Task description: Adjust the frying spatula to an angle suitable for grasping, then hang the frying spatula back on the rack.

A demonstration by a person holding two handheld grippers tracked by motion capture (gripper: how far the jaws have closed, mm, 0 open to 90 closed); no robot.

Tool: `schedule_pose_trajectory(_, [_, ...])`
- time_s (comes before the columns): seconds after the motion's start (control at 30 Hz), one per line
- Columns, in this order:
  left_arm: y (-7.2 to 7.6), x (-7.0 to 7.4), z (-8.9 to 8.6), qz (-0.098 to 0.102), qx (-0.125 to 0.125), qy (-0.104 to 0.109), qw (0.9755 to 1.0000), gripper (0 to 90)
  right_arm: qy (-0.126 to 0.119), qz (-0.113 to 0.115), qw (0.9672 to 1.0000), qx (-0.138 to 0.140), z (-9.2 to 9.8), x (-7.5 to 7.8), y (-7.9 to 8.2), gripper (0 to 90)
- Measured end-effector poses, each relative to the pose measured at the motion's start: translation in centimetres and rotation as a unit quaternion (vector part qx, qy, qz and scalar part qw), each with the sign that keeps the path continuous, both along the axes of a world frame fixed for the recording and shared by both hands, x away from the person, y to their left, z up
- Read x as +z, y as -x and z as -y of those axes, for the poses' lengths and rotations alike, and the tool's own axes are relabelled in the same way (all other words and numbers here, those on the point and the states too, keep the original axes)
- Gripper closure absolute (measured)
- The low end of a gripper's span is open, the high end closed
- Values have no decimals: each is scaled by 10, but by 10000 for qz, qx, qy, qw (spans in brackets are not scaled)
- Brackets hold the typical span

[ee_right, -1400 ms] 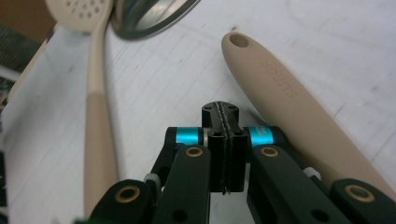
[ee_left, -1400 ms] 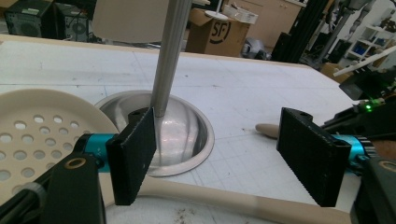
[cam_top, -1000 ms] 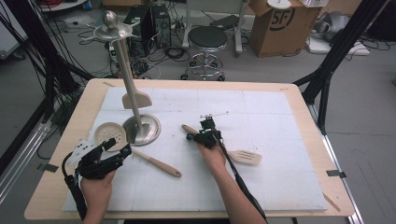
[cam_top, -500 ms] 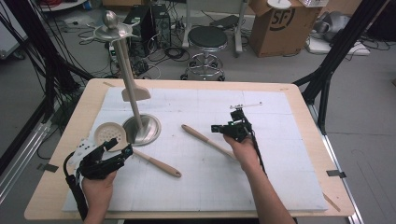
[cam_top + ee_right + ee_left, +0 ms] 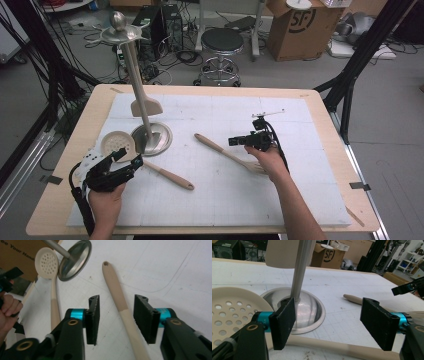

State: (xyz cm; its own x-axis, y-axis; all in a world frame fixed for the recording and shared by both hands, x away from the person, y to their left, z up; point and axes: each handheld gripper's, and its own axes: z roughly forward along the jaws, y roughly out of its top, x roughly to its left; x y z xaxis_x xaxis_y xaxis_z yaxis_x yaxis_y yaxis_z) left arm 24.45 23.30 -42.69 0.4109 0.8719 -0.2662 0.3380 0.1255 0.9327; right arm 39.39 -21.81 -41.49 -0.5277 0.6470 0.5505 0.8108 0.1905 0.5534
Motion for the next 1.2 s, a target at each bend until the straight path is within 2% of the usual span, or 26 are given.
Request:
schedule_pose_trajectory(0.37, [-1, 0, 0, 6, -8, -8, 10000, 290, 505, -136, 9980, 368, -15, -16, -6, 530])
schedule_pose_trajectory(0.47, [-2, 0, 0, -3, 0, -1, 10000, 289, 627, -206, 9967, 474, -19, -20, -7, 530])
schedule_pose_trajectory(0.77, [-3, 0, 1, 12, -21, -19, 10000, 289, 1049, -227, 9915, 734, -30, -27, -4, 550])
schedule_pose_trajectory(0.9, [-3, 0, 1, 11, -9, -3, 10000, 289, 1154, -118, 9906, 732, -35, -27, -2, 551])
schedule_pose_trajectory(1.1, [-2, 0, 2, 17, -29, -18, 10000, 289, 1457, 227, 9866, 698, -45, -27, 2, 599])
schedule_pose_trajectory(1.17, [-2, 0, 2, 16, -25, -16, 10000, 290, 1515, 255, 9860, 643, -47, -27, 3, 613])
schedule_pose_trajectory(1.2, [-1, 0, 2, 18, -21, -18, 10000, 289, 1530, 372, 9855, 635, -47, -28, 4, 622])
